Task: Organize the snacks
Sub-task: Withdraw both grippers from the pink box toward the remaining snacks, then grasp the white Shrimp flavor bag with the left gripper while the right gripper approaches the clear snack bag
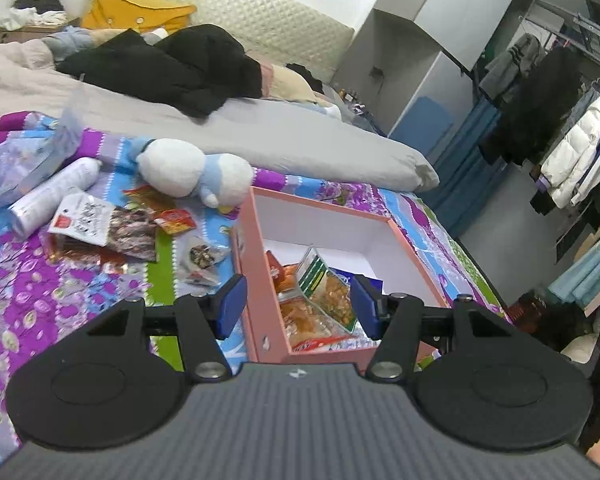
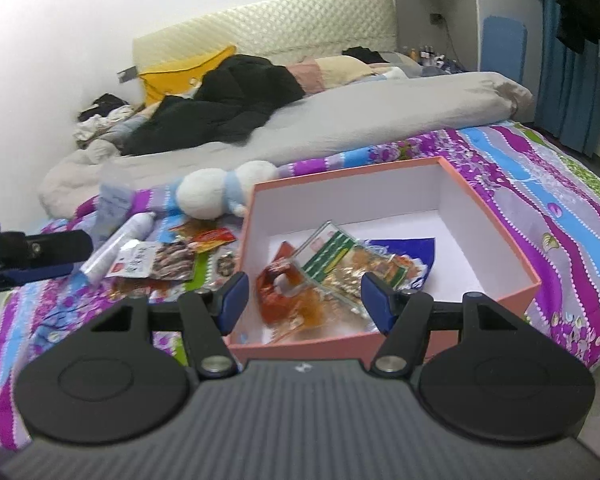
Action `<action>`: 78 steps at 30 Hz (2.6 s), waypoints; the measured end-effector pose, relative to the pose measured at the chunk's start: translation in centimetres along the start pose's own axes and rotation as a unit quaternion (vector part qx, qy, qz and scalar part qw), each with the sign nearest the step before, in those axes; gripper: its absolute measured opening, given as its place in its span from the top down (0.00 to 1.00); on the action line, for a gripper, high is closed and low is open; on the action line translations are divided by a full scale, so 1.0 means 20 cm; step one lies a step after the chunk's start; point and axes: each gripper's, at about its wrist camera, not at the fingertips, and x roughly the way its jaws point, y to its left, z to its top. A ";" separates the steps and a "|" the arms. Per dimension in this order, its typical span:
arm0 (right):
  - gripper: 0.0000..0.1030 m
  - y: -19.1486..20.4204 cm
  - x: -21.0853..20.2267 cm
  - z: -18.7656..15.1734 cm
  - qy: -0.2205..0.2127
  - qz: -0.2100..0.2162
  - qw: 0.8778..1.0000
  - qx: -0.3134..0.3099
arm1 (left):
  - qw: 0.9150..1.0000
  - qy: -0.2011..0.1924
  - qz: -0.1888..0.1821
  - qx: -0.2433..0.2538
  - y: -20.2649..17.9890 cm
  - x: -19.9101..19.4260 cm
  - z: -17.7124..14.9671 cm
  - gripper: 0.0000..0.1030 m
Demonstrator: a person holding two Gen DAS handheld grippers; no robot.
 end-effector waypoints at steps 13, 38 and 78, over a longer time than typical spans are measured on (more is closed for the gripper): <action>0.38 0.14 -0.17 -0.20 0.003 0.024 1.000 0.001 | 0.999 -0.004 0.017 -0.036 0.16 -0.28 -0.25 0.39; 0.38 0.49 0.25 -0.15 0.040 0.080 0.995 -0.032 | 0.989 0.015 0.057 -0.136 0.68 0.07 -0.16 0.40; 0.28 0.76 1.54 -0.13 0.098 -0.020 0.986 -0.134 | 0.957 0.037 0.024 -0.286 1.44 1.34 0.00 0.63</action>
